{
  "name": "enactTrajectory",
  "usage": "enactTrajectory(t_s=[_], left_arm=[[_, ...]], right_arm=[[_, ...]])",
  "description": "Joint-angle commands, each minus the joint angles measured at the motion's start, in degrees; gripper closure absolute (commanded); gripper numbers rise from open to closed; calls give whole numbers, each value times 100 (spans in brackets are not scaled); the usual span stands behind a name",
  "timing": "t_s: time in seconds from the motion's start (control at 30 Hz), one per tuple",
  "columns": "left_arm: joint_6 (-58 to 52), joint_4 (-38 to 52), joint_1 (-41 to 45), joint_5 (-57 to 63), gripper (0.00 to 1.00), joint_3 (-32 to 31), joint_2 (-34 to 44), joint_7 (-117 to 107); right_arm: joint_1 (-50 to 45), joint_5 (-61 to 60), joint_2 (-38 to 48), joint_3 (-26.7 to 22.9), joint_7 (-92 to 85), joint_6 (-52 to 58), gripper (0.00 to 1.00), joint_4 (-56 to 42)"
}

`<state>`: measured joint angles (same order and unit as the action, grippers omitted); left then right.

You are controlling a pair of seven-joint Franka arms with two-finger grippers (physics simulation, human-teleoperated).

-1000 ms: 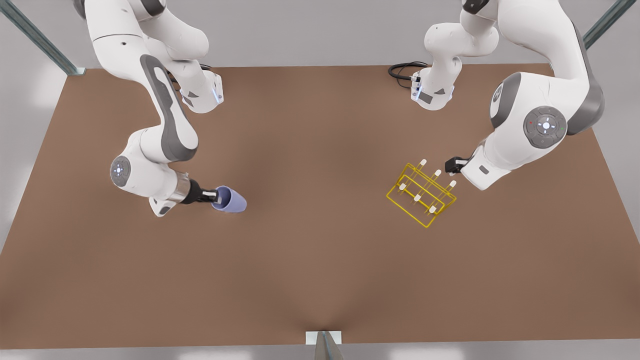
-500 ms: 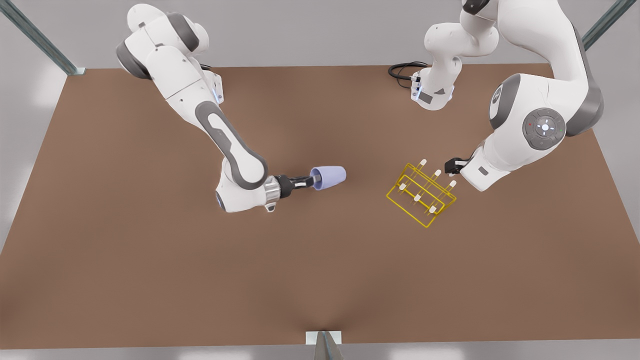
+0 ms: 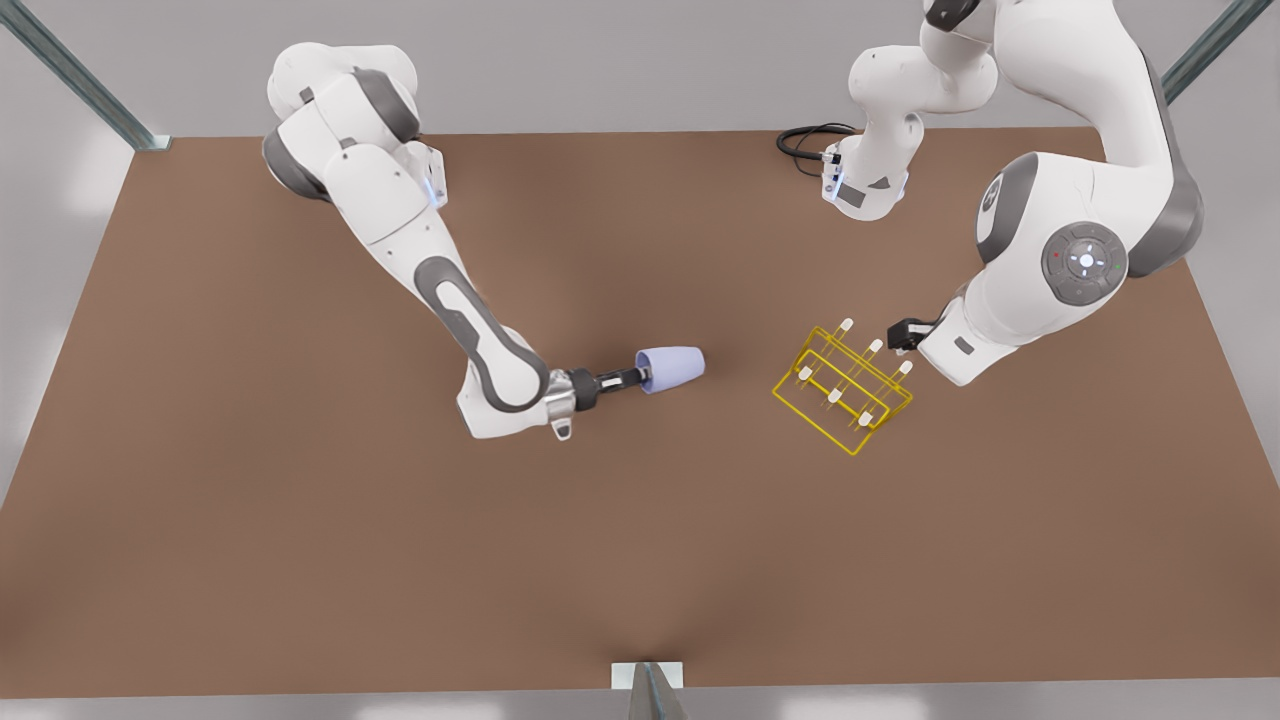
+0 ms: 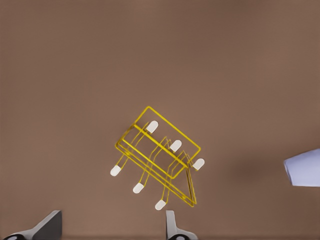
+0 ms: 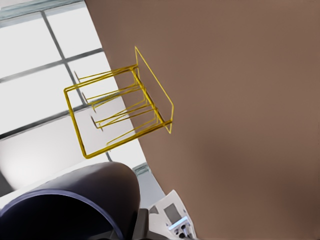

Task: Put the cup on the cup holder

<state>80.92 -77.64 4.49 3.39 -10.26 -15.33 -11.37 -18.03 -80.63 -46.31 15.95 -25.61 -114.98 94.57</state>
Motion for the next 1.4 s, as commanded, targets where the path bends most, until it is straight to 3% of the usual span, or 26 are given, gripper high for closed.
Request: enactTrajectory(t_s=[0.0,0.7,1.37], left_arm=[[3,3,-1,3,0,-2,-5,-23],[-15,-6,-1,3,0,-2,-49,-23],[-32,3,-1,3,0,-2,-93,-23]], right_arm=[[19,188,-27,4,-1825,152,79,0],[-139,1252,-177,-285,-1939,-279,79,-26],[-359,1506,-282,-453,-1966,-613,79,-61]])
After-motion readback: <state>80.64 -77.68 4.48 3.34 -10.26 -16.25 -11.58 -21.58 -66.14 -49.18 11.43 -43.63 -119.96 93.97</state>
